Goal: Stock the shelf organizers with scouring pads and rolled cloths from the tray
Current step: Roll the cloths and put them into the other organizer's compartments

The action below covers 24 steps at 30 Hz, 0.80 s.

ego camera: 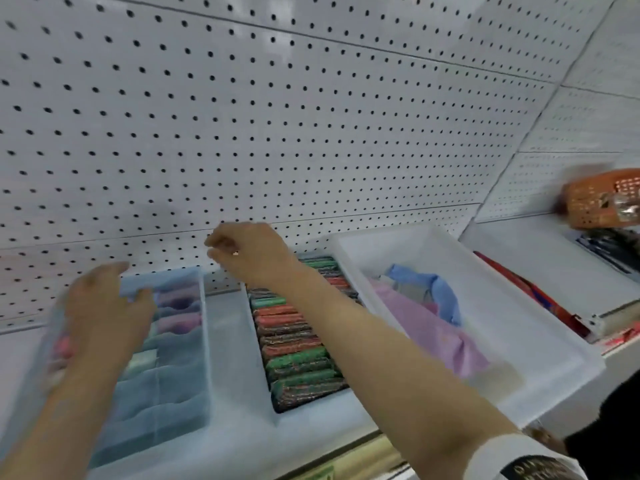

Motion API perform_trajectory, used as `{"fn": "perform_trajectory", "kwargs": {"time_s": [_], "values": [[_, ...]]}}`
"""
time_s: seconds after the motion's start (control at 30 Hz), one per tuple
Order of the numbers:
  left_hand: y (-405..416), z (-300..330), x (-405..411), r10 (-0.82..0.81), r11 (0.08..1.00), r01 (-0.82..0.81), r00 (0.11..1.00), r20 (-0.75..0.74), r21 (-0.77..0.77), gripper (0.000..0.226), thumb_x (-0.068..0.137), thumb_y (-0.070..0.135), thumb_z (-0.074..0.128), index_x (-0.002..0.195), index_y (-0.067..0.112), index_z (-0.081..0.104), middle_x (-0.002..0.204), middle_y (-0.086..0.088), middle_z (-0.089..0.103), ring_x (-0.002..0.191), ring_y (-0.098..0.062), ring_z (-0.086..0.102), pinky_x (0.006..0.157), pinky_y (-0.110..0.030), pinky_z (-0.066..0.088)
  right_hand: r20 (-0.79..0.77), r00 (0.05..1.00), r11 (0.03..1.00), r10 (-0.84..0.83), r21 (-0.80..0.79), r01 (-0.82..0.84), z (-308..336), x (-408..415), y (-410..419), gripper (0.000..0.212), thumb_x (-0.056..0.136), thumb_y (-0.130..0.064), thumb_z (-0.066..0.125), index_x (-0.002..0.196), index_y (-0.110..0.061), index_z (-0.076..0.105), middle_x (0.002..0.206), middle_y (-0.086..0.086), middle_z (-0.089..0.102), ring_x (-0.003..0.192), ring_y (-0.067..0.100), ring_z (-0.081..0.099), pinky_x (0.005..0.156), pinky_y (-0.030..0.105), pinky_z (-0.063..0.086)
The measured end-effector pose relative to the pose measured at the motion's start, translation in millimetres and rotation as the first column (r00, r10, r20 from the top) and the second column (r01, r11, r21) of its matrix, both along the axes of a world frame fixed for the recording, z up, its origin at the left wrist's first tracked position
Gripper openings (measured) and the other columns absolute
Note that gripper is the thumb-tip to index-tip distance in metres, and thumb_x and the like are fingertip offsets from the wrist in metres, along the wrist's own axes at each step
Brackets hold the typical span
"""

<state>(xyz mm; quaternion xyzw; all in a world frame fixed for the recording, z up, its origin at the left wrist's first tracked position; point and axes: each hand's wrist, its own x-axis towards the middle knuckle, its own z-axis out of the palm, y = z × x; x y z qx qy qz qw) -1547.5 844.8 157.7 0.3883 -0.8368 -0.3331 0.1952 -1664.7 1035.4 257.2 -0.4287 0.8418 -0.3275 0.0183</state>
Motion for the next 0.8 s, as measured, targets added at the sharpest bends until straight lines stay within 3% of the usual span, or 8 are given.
{"fn": "perform_trajectory", "kwargs": {"time_s": [0.1,0.23,0.3,0.37,0.5,0.63,0.73,0.8], "values": [[129.4,58.9,-39.3,-0.273,0.943,0.253,0.96,-0.068,-0.216,0.042,0.091,0.021,0.064,0.129,0.005,0.062,0.137,-0.025,0.054,0.13,-0.041,0.045,0.112,-0.051,0.032,-0.048,0.989,0.991,-0.137,-0.006,0.137,10.2,-53.2,72.1,0.017,0.094,-0.023,0.06,0.104,-0.017,0.073,0.1,-0.001,0.074,0.093,0.016,0.066,0.086,0.027,0.051],[249.6,50.8,-87.8,-0.624,0.777,0.616,0.781,-0.025,-0.128,0.038,0.099,0.033,0.055,0.136,0.022,0.056,0.155,-0.002,0.037,0.148,-0.024,0.022,0.12,-0.037,0.016,-0.029,0.912,0.909,-0.41,0.063,0.411,-13.7,-125.7,174.3,0.02,0.092,-0.02,0.057,0.103,-0.018,0.073,0.105,0.0,0.073,0.097,0.02,0.065,0.086,0.031,0.051],[291.9,42.9,-107.1,-0.75,0.656,0.746,0.662,0.017,-0.112,0.036,0.101,0.031,0.051,0.135,0.023,0.058,0.157,-0.001,0.034,0.151,-0.022,0.015,0.12,-0.03,0.01,0.02,0.892,0.867,-0.452,0.245,0.433,-39.1,-153.4,213.0,0.022,0.089,-0.022,0.06,0.107,-0.018,0.072,0.113,0.001,0.07,0.105,0.022,0.063,0.09,0.032,0.05],[315.1,26.7,-119.1,-0.778,0.603,0.791,0.612,0.141,-0.104,0.035,0.101,0.029,0.05,0.135,0.024,0.059,0.16,-0.001,0.029,0.152,-0.02,0.009,0.123,-0.03,0.007,0.057,0.915,0.84,-0.399,0.424,0.34,-67.2,-172.3,233.6,0.03,0.087,-0.029,0.066,0.114,-0.018,0.068,0.12,0.001,0.066,0.111,0.021,0.061,0.092,0.029,0.047],[321.8,2.0,-123.8,-0.722,0.647,0.754,0.654,0.226,-0.113,0.029,0.097,0.022,0.053,0.122,0.027,0.067,0.16,0.005,0.028,0.152,-0.012,0.002,0.122,-0.045,0.016,0.143,0.945,0.851,-0.293,0.49,0.19,-107.8,-182.8,236.9,0.045,0.085,-0.039,0.07,0.119,-0.01,0.064,0.115,0.007,0.067,0.109,0.025,0.061,0.092,0.033,0.05],[328.6,5.9,-117.6,-0.685,0.689,0.715,0.696,0.218,-0.116,0.028,0.097,0.017,0.054,0.119,0.029,0.067,0.159,0.009,0.031,0.15,-0.008,0.001,0.121,-0.05,0.018,0.082,0.982,0.849,-0.171,0.517,0.105,-117.2,-183.4,230.1,0.028,0.088,-0.035,0.065,0.083,-0.007,0.069,0.085,0.008,0.071,0.082,0.026,0.067,0.073,0.033,0.055],[338.7,28.7,-111.2,-0.639,0.763,0.646,0.758,0.133,-0.015,0.032,0.097,0.024,0.058,0.129,0.031,0.057,0.148,0.021,0.036,0.147,-0.006,0.019,0.12,-0.035,0.022,0.249,0.959,0.96,-0.132,0.274,0.061,-94.9,-182.5,243.8,0.019,0.085,-0.036,0.072,0.072,-0.023,0.064,0.078,-0.005,0.068,0.076,0.017,0.064,0.071,0.03,0.052],[341.9,49.8,-112.0,-0.546,0.834,0.542,0.838,0.007,0.106,0.054,0.091,0.037,0.067,0.141,0.032,0.046,0.136,0.026,0.037,0.134,0.002,0.029,0.112,-0.027,0.026,0.455,0.889,0.999,-0.054,0.016,0.052,-63.1,-179.8,257.0,0.021,0.083,-0.034,0.077,0.07,-0.024,0.063,0.069,-0.007,0.062,0.067,0.013,0.056,0.065,0.027,0.045]]}}
